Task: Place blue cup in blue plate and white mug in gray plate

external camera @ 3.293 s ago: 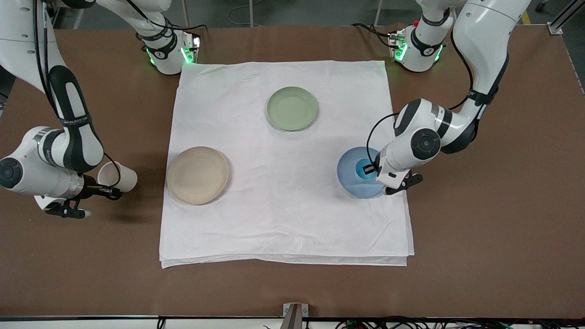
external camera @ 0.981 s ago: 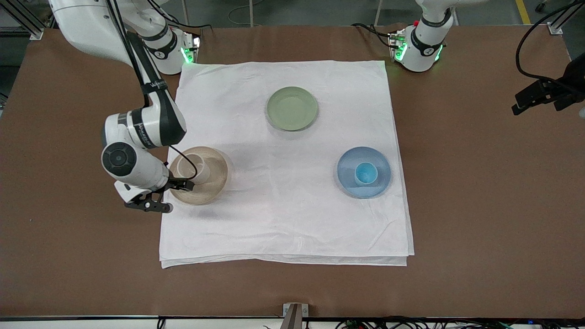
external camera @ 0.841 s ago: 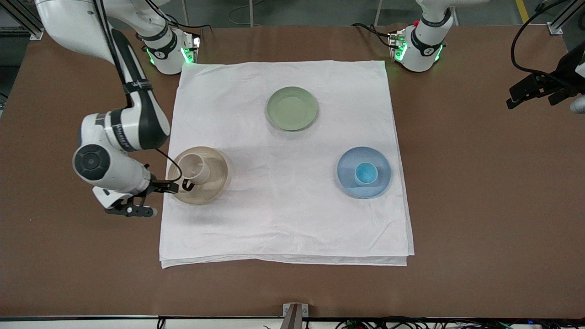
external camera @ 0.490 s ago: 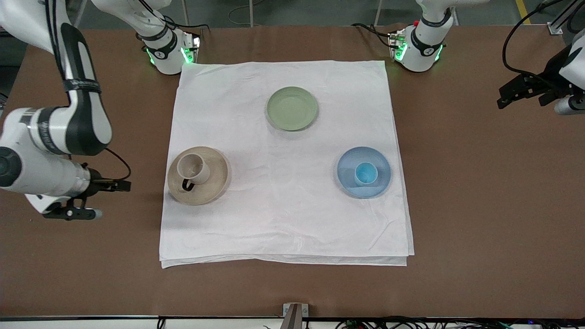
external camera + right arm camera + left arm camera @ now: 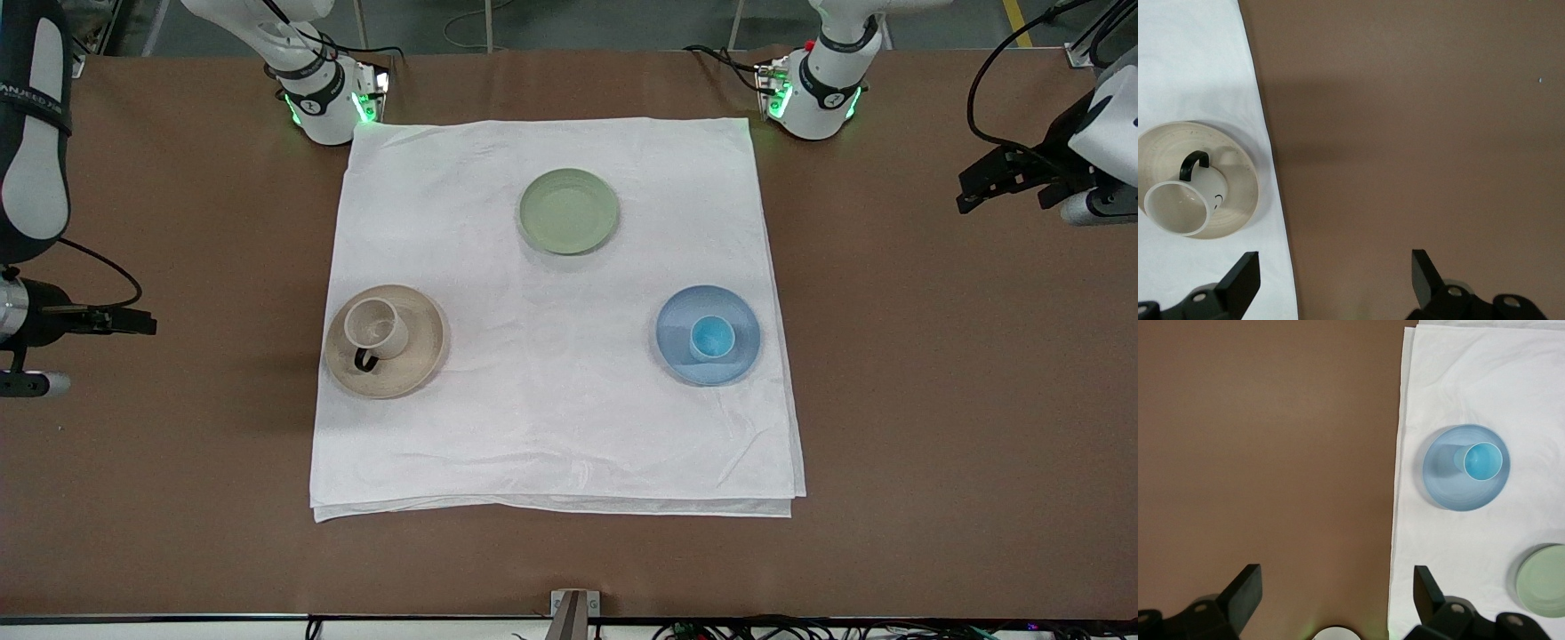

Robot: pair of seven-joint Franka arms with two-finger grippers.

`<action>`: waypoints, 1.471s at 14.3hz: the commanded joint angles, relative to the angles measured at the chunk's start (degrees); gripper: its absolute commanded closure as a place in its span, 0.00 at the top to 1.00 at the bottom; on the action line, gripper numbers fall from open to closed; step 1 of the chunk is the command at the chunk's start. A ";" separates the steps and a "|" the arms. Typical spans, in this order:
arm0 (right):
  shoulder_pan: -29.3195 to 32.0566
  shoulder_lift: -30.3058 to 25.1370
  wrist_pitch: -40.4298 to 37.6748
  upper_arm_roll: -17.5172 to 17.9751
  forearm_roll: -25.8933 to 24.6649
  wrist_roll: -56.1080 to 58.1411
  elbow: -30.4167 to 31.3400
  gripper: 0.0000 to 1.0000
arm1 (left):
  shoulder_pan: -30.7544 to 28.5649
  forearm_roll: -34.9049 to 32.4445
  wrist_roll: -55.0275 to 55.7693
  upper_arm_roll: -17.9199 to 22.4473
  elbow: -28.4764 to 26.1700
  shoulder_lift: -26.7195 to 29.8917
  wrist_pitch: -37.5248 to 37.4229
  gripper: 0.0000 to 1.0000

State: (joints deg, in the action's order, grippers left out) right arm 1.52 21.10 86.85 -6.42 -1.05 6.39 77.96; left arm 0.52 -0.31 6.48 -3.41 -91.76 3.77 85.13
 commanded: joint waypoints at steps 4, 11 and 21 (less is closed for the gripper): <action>1.03 -0.10 -2.92 0.88 0.08 0.38 -4.13 1.00 | 0.01 -1.01 0.20 -0.20 -1.22 1.86 0.83 1.00; 0.24 -4.21 -4.76 1.23 2.10 0.55 -1.51 1.00 | 0.01 -0.74 0.11 -0.11 -1.14 2.03 1.44 1.00; -1.00 -21.27 0.87 0.79 1.05 0.64 16.60 1.00 | -0.26 -0.66 0.02 -0.11 -0.96 1.42 1.62 1.00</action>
State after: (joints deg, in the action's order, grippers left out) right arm 0.04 4.20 86.93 -5.39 -0.07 6.65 90.16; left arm 0.44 -0.32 6.48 -3.38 -92.00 4.46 85.89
